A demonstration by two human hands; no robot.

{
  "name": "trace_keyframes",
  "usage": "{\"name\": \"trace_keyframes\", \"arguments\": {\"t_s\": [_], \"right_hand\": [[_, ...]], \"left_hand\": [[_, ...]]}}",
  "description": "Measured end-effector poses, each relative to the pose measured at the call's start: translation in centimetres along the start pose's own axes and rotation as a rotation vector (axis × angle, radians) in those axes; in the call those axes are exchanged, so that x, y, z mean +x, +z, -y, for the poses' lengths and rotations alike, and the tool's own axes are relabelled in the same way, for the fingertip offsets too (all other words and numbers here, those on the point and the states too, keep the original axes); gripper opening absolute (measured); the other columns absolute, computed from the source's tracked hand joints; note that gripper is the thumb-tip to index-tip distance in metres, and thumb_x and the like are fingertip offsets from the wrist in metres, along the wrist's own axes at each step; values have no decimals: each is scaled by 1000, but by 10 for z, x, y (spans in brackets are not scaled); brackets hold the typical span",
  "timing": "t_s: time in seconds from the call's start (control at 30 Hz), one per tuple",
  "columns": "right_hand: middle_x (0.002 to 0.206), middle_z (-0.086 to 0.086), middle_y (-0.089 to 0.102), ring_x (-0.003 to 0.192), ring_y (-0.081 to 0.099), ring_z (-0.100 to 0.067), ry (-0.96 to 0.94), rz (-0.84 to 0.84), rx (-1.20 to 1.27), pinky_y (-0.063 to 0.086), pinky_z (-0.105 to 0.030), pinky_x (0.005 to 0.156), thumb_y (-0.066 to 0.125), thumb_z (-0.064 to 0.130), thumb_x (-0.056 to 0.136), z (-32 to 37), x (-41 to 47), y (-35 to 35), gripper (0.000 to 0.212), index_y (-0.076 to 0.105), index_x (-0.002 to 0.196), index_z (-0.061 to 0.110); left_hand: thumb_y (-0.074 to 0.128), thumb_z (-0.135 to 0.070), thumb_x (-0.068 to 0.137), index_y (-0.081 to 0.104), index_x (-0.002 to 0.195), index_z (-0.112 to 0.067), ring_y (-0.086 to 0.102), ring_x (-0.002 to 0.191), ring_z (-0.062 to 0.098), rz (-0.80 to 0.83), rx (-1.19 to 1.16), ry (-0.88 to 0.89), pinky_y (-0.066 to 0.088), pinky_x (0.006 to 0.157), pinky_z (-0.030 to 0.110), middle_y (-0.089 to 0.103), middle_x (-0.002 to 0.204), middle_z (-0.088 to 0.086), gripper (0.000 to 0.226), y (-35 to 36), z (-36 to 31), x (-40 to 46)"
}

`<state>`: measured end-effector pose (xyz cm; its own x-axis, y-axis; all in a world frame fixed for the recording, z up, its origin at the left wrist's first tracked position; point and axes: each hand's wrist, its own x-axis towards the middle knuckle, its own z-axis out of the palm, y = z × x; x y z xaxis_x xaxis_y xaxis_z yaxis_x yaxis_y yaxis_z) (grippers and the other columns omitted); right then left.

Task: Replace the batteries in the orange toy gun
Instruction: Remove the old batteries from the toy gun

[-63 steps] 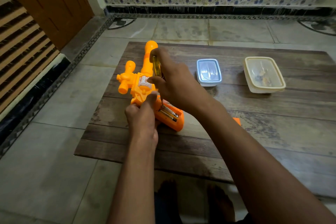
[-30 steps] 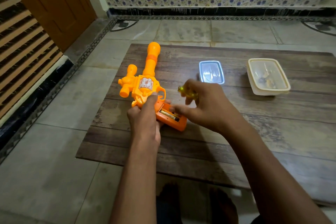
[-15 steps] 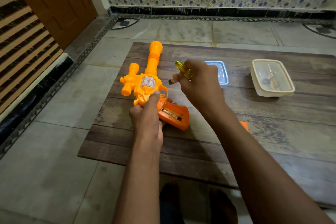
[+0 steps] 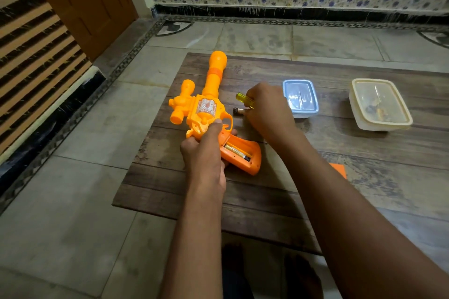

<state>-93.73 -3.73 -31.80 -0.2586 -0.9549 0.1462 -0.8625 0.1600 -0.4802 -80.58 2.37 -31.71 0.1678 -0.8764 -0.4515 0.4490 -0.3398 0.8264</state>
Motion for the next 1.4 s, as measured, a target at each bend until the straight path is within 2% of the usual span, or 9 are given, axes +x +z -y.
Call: {"name": "trace_keyframes", "arguments": {"t_s": [0.13,0.3,0.43,0.63,0.77,0.97,1.17,1.3,1.4], "right_hand": [[81,-12,60,79,60,-32,-38,-12,58,43,-36,64,75,16,83,5,-12,-18,14,65,82,6],[94,-14,63,86,63,-31,-79,-41,316,54,-46,77,67,10,85,5,-52,-47,16,73,98,6],[96,-11,67,89,70,-14,-162,-77,596,56,-15,76,74,0,88,-3,-82,-57,16,74,101,9],[96,-9,72,97,76,-25,-129,-135,943,63,-47,86,78,0,86,-3,-100,-63,19,67,102,2],[99,-16,67,85,79,-20,-75,-108,929,66,-42,75,79,-1,87,-5,-104,-63,37,57,116,5],[97,-12,65,80,77,-7,-117,-159,803,64,-25,74,80,0,86,-7,-105,-59,60,50,135,17],[85,4,57,78,70,-11,-173,-312,616,63,-21,68,91,14,77,-3,-108,-56,55,59,123,15],[85,4,59,76,68,-10,-195,-355,561,61,-20,66,93,17,74,-1,-109,-56,56,60,119,13],[86,3,59,77,68,-11,-189,-366,581,61,-21,65,93,16,75,0,-109,-56,55,60,119,13]], "left_hand": [[73,-12,94,70,118,-13,81,85,31,-4,17,2,61,88,62,80,98,16,24,1,-1,-1],[70,-10,95,71,112,-11,80,82,31,23,25,28,61,88,63,80,87,16,18,0,-2,-4],[69,-12,96,70,104,-16,79,83,32,16,48,25,62,88,60,79,90,20,9,3,-2,-9],[71,-14,95,69,120,-7,79,89,38,16,66,44,60,91,64,79,96,22,27,3,-1,-10],[72,-14,95,68,115,-16,81,87,29,4,72,45,60,93,59,82,90,12,20,4,-1,-12],[73,-13,94,69,116,-14,80,90,34,-14,85,57,61,92,60,80,102,20,23,5,0,-10],[77,-15,90,71,119,-11,81,85,27,-40,106,73,62,91,57,81,99,12,30,6,2,-11],[83,-30,72,73,112,-19,77,100,31,-55,105,96,59,96,59,80,108,8,43,7,1,-11],[80,-20,88,70,109,-21,80,89,25,-41,110,76,62,92,54,79,104,7,24,6,3,-9]]}}
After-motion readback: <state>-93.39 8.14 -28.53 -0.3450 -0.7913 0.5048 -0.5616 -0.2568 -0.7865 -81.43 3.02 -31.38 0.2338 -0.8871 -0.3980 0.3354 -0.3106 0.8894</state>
